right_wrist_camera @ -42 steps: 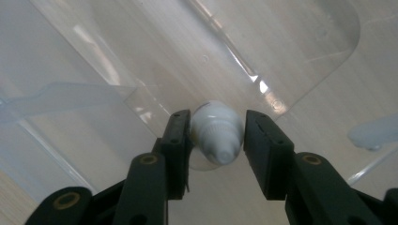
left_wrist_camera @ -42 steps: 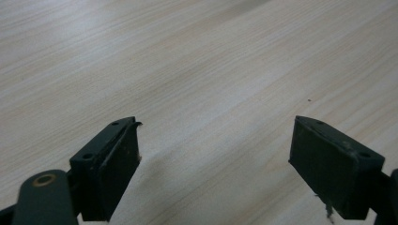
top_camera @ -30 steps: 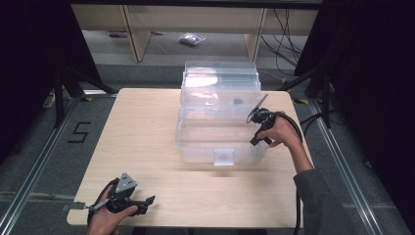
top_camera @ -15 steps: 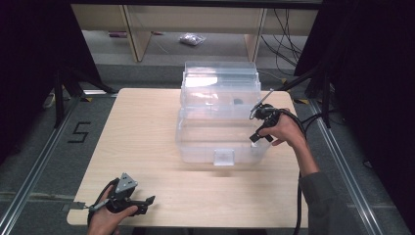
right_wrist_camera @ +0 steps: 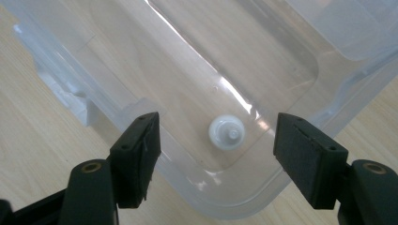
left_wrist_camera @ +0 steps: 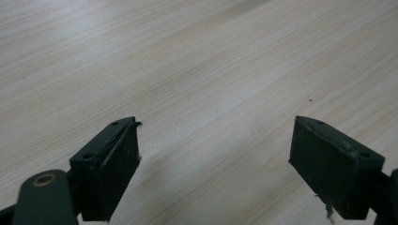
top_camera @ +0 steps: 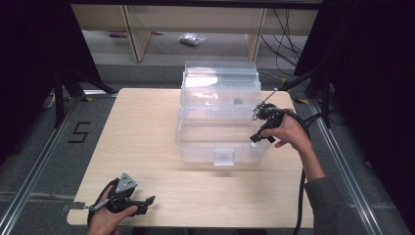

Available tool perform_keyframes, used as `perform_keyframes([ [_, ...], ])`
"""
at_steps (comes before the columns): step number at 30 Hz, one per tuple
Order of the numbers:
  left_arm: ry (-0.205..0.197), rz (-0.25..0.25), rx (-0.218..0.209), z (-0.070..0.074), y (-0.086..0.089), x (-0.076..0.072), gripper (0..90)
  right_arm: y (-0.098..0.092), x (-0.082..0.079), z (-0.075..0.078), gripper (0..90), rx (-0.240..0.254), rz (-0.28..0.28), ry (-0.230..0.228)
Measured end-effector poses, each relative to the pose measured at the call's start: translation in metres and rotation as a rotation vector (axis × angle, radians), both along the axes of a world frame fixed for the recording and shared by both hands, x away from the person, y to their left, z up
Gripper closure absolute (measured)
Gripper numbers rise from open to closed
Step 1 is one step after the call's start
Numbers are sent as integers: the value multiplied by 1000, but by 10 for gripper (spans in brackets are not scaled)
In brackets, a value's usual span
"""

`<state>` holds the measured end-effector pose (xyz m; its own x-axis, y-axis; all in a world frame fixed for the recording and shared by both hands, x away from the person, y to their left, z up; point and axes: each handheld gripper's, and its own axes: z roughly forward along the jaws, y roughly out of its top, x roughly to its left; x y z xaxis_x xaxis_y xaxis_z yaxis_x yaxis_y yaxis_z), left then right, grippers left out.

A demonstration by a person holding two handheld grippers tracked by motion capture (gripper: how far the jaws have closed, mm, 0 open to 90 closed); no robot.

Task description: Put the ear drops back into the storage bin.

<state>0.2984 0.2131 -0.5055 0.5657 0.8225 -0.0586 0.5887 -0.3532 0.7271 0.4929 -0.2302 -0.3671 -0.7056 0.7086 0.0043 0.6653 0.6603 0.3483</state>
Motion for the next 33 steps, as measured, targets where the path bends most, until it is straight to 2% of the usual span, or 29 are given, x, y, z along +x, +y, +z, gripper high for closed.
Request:
perform_keyframes([
  [2,4,-4,6,0,0,1,156,0,0,1,331,4,-1,-1],
  [3,4,-3,4,-1,0,1,156,1,-2,2,331,2,-20,14],
  [5,3,-9,13,0,1,1,156,1,-1,1,331,9,9,-5],
  [6,0,-1,0,0,0,0,156,1,-1,1,330,9,10,-7],
  [7,8,-11,15,0,2,0,156,1,-1,1,330,10,9,-7],
  [10,4,7,32,0,1,1,156,1,-2,2,328,5,7,-9],
  [12,7,-2,21,0,1,0,156,1,-3,3,329,8,15,-7],
  [13,3,0,20,0,1,1,156,1,-3,3,328,7,11,-13],
  [15,2,2,10,0,0,0,156,2,-6,5,329,9,-12,8],
  [17,7,0,8,0,0,0,156,2,-7,7,328,8,-16,2],
  [21,5,0,11,1,1,0,156,2,-9,8,328,20,-17,2],
  [22,7,1,9,0,0,0,156,1,-9,9,327,11,1,-16],
  [24,6,-1,11,0,0,0,156,1,-11,9,325,18,-10,-1],
  [31,-2,6,22,0,1,1,156,4,-13,10,315,18,-7,-9],
  [32,21,-15,27,2,2,0,156,5,-14,10,311,19,-11,-11],
  [33,4,5,11,0,0,0,156,5,-14,11,304,18,-2,-17],
])
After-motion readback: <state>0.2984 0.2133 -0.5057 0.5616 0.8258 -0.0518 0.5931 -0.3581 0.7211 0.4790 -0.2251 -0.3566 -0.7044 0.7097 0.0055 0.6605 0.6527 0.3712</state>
